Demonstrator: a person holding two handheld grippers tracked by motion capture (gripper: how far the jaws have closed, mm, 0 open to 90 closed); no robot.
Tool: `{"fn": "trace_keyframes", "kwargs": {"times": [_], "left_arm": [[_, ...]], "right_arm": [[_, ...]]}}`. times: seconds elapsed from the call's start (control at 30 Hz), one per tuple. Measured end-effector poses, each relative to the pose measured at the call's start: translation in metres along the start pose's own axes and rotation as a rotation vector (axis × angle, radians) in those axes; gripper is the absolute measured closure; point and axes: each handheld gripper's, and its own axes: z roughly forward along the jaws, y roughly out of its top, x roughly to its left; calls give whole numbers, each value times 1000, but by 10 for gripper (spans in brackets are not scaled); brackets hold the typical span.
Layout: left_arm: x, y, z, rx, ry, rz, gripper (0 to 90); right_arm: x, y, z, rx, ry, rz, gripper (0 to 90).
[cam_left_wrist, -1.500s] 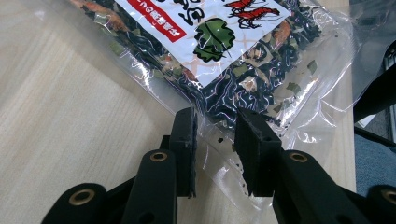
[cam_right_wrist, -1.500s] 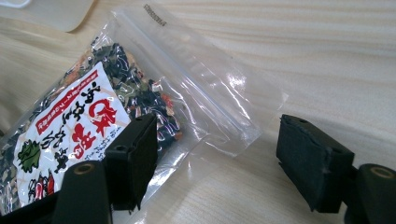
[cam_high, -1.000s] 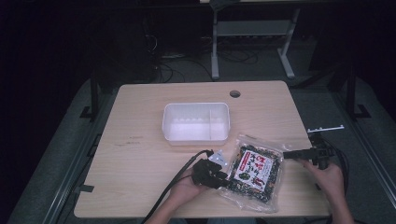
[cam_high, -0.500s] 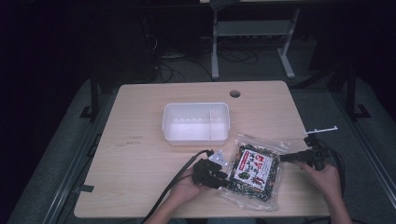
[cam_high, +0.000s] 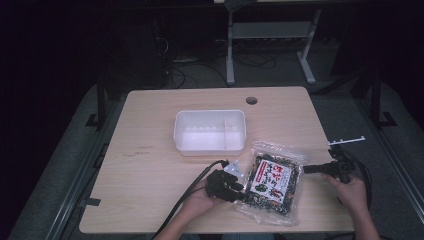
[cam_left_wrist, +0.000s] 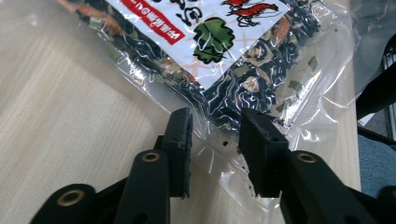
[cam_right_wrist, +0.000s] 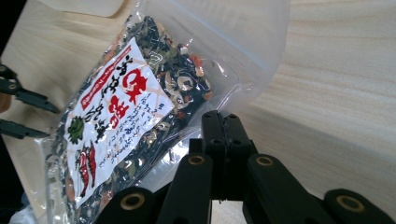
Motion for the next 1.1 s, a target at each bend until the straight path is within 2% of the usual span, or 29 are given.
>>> {"fn": "trace_keyframes", "kwargs": {"times": [0.03, 0.1, 0.13, 0.17, 0.2, 0.3, 0.4, 0.47, 0.5, 0.57, 0.6, 0.63, 0.73, 0.77, 0.83, 0.9, 0.93, 0.97, 1.0, 1.03, 1.07, 1.1], "left_arm": [[0, 0, 0, 0, 3, -2, 619], [1, 1, 1, -11, -2, -18, 522], [2, 1, 1, -21, -3, -24, 522], [3, 2, 1, -29, 6, -31, 482], [4, 2, 0, -39, 14, -45, 420], [11, 3, 0, -61, 9, -95, 320], [18, 4, 3, -80, -26, -140, 275], [21, 6, 7, -83, -50, -155, 259], [22, 7, 9, -81, -60, -158, 256], [24, 11, 13, -76, -76, -163, 253], [25, 13, 17, -78, -95, -175, 244], [25, 13, 17, -78, -95, -175, 243], [28, 16, 21, -84, -130, -195, 261], [30, 16, 22, -88, -148, -203, 261], [31, 17, 23, -108, -184, -220, 297], [32, 17, 22, -125, -204, -220, 338], [32, 17, 22, -131, -204, -220, 380], [32, 18, 20, -139, -203, -219, 380], [31, 18, 18, -144, -185, -209, 491], [31, 17, 15, -161, -183, -195, 491], [31, 17, 12, -170, -183, -191, 528], [31, 17, 10, -171, -180, -179, 554]], "right_arm": [[0, 0, 0, 0, 0, 0, 899], [5, -1, -8, -10, -1, -24, 900], [5, -1, -8, -10, -1, -24, 900], [7, -1, -11, -20, -1, -32, 900], [10, -1, -14, -28, -2, -39, 900], [17, -2, -25, -63, -12, -68, 900], [25, -3, -36, -106, -14, -105, 900], [32, -4, -42, -128, -21, -131, 900], [40, -4, -48, -150, -18, -163, 900], [44, -4, -50, -157, -21, -179, 900], [51, -3, -55, -176, -18, -212, 900], [51, -3, -55, -176, -18, -212, 900], [62, -1, -61, -196, -10, -251, 900], [62, -1, -61, -196, -10, -251, 900], [65, -1, -63, -205, 0, -263, 900], [67, -1, -64, -211, 7, -277, 900], [69, -1, -66, -226, 20, -286, 900], [69, -1, -66, -226, 20, -286, 900], [71, -1, -67, -237, 15, -292, 900], [71, -1, -67, -237, 15, -292, 900], [71, -1, -68, -242, 9, -300, 900], [71, -1, -70, -247, 27, -302, 900]]}}
